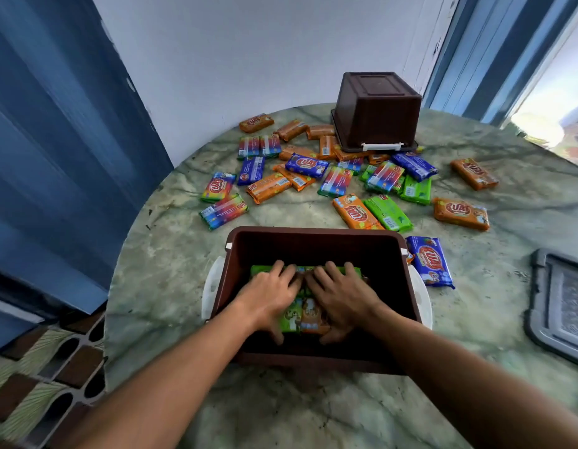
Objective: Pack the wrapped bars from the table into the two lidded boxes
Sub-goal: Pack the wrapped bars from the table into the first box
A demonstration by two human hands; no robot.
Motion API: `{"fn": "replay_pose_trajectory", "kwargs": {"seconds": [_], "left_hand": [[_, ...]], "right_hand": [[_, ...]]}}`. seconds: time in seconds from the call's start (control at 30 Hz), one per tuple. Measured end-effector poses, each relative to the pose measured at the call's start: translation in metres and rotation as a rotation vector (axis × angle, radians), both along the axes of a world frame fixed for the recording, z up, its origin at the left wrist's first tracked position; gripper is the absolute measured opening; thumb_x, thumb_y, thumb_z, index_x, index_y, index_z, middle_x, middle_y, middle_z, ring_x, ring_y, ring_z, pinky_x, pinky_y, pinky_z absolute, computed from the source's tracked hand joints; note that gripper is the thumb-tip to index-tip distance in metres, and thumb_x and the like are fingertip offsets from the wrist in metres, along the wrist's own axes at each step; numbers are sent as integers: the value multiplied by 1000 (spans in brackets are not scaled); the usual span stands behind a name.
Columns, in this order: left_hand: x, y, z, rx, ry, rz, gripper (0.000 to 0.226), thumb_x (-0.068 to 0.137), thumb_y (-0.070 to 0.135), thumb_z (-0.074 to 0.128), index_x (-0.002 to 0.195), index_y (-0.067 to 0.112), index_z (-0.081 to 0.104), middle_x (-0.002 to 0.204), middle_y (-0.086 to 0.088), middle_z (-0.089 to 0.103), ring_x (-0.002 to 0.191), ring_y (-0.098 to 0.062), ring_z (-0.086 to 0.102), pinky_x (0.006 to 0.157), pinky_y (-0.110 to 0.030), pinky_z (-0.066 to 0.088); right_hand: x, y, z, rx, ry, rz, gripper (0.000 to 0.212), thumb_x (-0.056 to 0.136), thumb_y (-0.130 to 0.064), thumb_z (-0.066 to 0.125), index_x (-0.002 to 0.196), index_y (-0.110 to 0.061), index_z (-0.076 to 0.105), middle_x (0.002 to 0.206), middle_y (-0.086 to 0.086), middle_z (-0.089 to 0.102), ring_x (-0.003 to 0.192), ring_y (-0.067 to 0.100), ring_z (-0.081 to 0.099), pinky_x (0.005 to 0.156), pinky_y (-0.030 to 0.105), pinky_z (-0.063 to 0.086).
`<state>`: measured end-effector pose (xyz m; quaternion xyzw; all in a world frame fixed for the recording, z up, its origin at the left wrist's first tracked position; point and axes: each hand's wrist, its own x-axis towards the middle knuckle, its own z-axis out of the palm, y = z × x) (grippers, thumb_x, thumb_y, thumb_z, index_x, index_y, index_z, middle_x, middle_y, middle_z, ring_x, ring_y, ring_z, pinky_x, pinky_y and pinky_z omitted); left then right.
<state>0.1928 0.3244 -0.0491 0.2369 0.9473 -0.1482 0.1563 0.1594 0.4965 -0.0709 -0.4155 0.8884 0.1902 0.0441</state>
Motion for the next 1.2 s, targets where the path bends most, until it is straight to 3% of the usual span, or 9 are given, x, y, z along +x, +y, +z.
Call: {"fn": "replay_pose_trajectory", "kwargs": {"seconds": [0.17, 0.33, 0.5, 0.6, 0.73, 0.9, 1.0, 1.13, 1.2], "left_hand": [[-1, -2, 1, -31, 2, -25, 123, 57, 61, 78, 147, 3, 19, 151, -17, 21, 135, -37, 23, 102, -45, 39], [3, 0, 9, -105, 5, -41, 127, 62, 65, 73, 150, 5, 5, 153, -18, 15, 136, -37, 21, 100, -45, 41], [4, 0, 6, -72, 13, 63, 126, 60, 63, 76, 151, 15, 4, 144, -20, 25, 126, -38, 31, 94, -48, 47], [-2, 1, 0, -66, 28, 66, 127, 57, 59, 80, 150, 13, 8, 139, -20, 30, 122, -39, 34, 92, -48, 47], [0, 1, -4, -68, 34, 82, 128, 57, 58, 81, 151, 15, 6, 139, -20, 30, 124, -40, 33, 94, -48, 46], [-4, 1, 21, 22, -159, 164, 117, 61, 64, 76, 150, 15, 18, 142, -19, 33, 128, -39, 36, 99, -49, 43], [0, -16, 52, 387, -122, 259, 75, 78, 58, 65, 139, 19, 45, 133, -5, 54, 123, -24, 50, 98, -37, 45], [17, -59, 69, 785, 454, 573, 36, 86, 42, 56, 113, 19, 61, 108, 2, 61, 104, -16, 54, 83, -33, 46], [19, -80, 59, 900, 284, 962, 45, 87, 56, 52, 108, 16, 58, 102, -2, 60, 93, -20, 55, 79, -33, 45]], "right_hand": [[1, 2, 8, -23, -82, -40, 128, 30, -91, 61, 123, -2, 60, 115, 17, 62, 94, 34, 59, 73, 47, 49], [7, 9, 28, -58, -299, -198, 129, 60, -74, 69, 154, -17, 2, 159, 13, 8, 143, 35, 15, 110, 55, 21], [25, 7, 23, -72, -175, -378, 84, 86, -35, 66, 150, -5, 21, 149, 33, 23, 127, 52, 37, 87, 56, 48], [26, -7, 26, -9, -133, -406, 90, 37, -40, 94, 106, 12, 67, 99, 41, 61, 73, 56, 62, 45, 48, 53], [22, -3, 19, -4, -204, -441, 90, 89, -34, 62, 151, 1, 7, 151, 35, 14, 130, 59, 28, 95, 55, 43], [25, -1, 41, 32, -324, -470, 83, 90, -41, 59, 152, -10, 14, 154, 29, 15, 134, 53, 28, 103, 53, 37], [24, 8, 78, -286, -418, -481, 61, 86, -46, 60, 139, -21, 45, 139, 10, 49, 123, 31, 52, 97, 39, 46], [12, 46, 115, -900, -203, -683, 35, 90, -31, 58, 123, -19, 59, 113, 2, 65, 103, 21, 62, 78, 29, 46], [4, 72, 105, -1008, -133, -916, 36, 91, -36, 56, 117, -10, 60, 115, 11, 64, 102, 28, 60, 81, 34, 47]]}}
